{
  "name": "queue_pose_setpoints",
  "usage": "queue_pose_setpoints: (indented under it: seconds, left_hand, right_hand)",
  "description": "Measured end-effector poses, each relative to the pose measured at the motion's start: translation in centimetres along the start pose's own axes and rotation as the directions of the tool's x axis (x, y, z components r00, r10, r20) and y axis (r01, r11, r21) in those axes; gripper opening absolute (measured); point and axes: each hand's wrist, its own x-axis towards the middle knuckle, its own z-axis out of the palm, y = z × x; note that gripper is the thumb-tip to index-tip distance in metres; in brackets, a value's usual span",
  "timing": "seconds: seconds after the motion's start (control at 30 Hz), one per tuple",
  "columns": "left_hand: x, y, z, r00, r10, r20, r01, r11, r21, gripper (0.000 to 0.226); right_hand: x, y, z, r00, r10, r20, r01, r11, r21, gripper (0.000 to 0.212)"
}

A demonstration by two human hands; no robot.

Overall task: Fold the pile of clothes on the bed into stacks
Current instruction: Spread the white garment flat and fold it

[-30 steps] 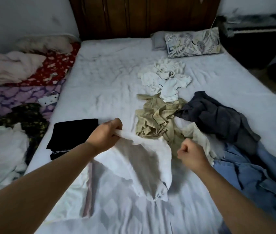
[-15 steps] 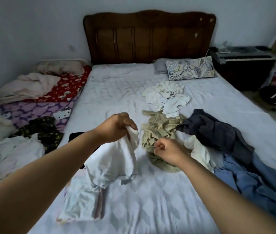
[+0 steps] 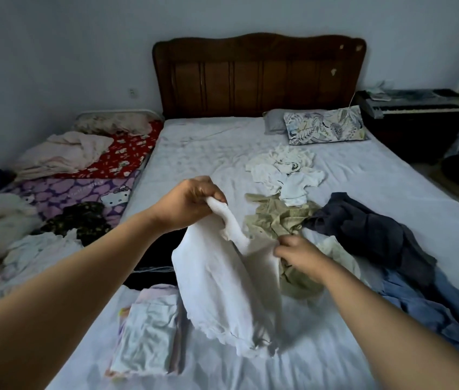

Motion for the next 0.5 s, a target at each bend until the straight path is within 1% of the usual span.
queue_pose_setpoints:
  seconds: [0.07,0.13,0.2,0.23,0.3,0.33,0.43,0.5]
  left_hand:
    - [-0.5,-1.4,-0.1,0.998,-0.059,0.032,0.056,0.996,0.074,0.027]
    - [-0.7,-2.8,0.0,0.989,-0.14,0.054,0.127,0.972,0.196,0.037]
    - [-0.7,-3.8,0.4,0.976,-0.216,0.001,0.206,0.929,0.308,0.039]
    - [-0.7,-4.3,0.5,0.968,-0.246,-0.049,0.248,0.911,0.331,0.04]
    - [-0.5,-5.0,0.9,0.948,-0.282,-0.147,0.316,0.89,0.328,0.039]
    - [-0.4,-5.2,1.0,0.938,-0.297,-0.177,0.34,0.883,0.325,0.036]
    - [0.3,-5.2,1.1,0.908,-0.335,-0.251,0.41,0.831,0.376,0.012]
    - [0.8,-4.9,1.2,0.885,-0.395,-0.246,0.465,0.772,0.433,0.037]
  right_hand:
    - [0.4,0.1,-1.2,0.986,0.04,-0.159,-0.011,0.983,0.181,0.015]
    - [0.7,-0.2,-2.6,0.942,0.079,-0.327,0.026,0.952,0.304,0.013]
    - [0.6,-0.8,-4.0,0.894,0.072,-0.441,0.084,0.943,0.323,0.012]
    - [0.4,-1.0,-4.7,0.883,0.034,-0.468,0.115,0.951,0.285,0.01]
    - [-0.4,-1.6,-6.0,0.883,-0.097,-0.459,0.188,0.97,0.157,0.01]
    - [-0.9,-1.9,-6.5,0.896,-0.152,-0.418,0.217,0.969,0.114,0.011]
    - [-1.9,-2.5,-8.0,0.944,-0.207,-0.256,0.238,0.966,0.098,0.016]
    - [-1.6,-2.3,-9.0,0.954,-0.199,-0.224,0.215,0.975,0.051,0.011]
